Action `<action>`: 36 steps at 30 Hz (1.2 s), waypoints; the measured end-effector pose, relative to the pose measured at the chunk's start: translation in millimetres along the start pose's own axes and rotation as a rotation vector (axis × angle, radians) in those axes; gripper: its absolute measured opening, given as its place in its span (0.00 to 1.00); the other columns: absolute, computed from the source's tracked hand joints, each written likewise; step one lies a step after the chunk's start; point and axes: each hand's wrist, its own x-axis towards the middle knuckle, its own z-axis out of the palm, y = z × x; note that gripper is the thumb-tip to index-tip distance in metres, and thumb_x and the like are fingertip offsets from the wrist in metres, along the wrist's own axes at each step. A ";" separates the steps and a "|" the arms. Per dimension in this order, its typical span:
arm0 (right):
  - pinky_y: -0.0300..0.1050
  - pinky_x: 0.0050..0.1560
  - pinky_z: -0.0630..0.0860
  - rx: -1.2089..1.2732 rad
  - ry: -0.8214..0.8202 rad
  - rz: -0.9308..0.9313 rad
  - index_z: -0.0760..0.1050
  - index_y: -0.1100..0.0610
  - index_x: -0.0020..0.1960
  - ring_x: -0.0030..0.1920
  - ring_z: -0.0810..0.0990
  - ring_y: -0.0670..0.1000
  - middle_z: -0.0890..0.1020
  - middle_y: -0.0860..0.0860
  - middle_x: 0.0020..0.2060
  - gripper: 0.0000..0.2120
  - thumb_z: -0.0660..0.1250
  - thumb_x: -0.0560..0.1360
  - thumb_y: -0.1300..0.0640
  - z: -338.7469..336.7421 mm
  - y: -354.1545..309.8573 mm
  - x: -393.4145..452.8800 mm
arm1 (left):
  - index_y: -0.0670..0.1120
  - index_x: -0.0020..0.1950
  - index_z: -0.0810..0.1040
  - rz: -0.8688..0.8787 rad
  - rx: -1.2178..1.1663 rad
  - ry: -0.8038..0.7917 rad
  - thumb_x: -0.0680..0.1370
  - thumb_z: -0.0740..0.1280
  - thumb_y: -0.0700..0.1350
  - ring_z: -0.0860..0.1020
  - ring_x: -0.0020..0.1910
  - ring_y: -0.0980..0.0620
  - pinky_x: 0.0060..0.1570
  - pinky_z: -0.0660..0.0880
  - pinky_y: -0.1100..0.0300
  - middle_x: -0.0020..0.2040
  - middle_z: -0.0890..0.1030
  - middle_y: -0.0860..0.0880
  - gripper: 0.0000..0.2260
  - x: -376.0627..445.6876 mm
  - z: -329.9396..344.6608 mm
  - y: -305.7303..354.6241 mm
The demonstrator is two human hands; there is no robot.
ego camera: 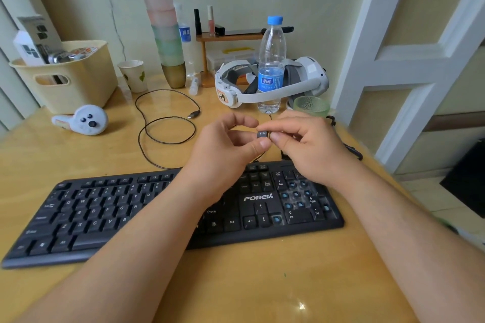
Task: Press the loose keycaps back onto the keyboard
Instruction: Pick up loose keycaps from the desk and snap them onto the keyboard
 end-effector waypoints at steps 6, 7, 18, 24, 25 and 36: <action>0.42 0.44 0.76 0.232 -0.060 0.134 0.85 0.47 0.57 0.40 0.78 0.44 0.83 0.45 0.46 0.11 0.68 0.81 0.58 -3.8 -6.6 -3.2 | 0.54 0.61 0.77 0.008 0.040 0.007 0.73 0.80 0.43 0.85 0.41 0.61 0.44 0.76 0.66 0.42 0.88 0.56 0.21 -2.8 0.4 3.9; 0.44 0.43 0.77 0.238 -0.051 0.138 0.85 0.47 0.56 0.39 0.78 0.45 0.83 0.48 0.46 0.10 0.68 0.81 0.58 -3.4 -7.7 -3.9 | 0.54 0.62 0.77 0.010 0.043 0.005 0.73 0.80 0.43 0.86 0.43 0.61 0.46 0.77 0.63 0.42 0.88 0.56 0.22 -3.0 0.3 3.8; 0.39 0.39 0.77 0.289 0.036 0.188 0.85 0.50 0.53 0.35 0.79 0.48 0.85 0.48 0.39 0.08 0.71 0.80 0.62 -0.3 -5.3 -3.9 | 0.55 0.65 0.79 0.014 0.132 -0.043 0.78 0.77 0.44 0.86 0.47 0.56 0.53 0.80 0.59 0.46 0.88 0.54 0.18 2.8 0.3 -7.4; 0.40 0.38 0.79 0.325 0.077 0.187 0.84 0.51 0.51 0.35 0.81 0.49 0.85 0.46 0.38 0.08 0.73 0.78 0.63 -1.5 -4.8 -2.8 | 0.53 0.55 0.84 0.018 0.130 -0.005 0.78 0.76 0.45 0.85 0.42 0.60 0.45 0.78 0.68 0.43 0.87 0.54 0.07 4.0 0.5 -8.9; 0.40 0.39 0.79 0.338 0.066 0.183 0.84 0.51 0.51 0.35 0.82 0.49 0.85 0.46 0.37 0.08 0.73 0.78 0.63 -2.1 -4.6 -2.8 | 0.53 0.52 0.83 0.022 0.120 0.015 0.77 0.77 0.44 0.84 0.40 0.61 0.42 0.77 0.69 0.42 0.87 0.54 0.07 4.0 0.0 -8.4; 0.47 0.51 0.80 0.212 -0.084 0.062 0.85 0.44 0.54 0.45 0.81 0.51 0.84 0.46 0.51 0.19 0.75 0.74 0.68 -7.6 -3.1 -3.4 | 0.49 0.42 0.79 0.021 0.092 -0.041 0.71 0.82 0.41 0.82 0.38 0.52 0.45 0.81 0.52 0.39 0.85 0.44 0.11 5.7 -2.2 -12.7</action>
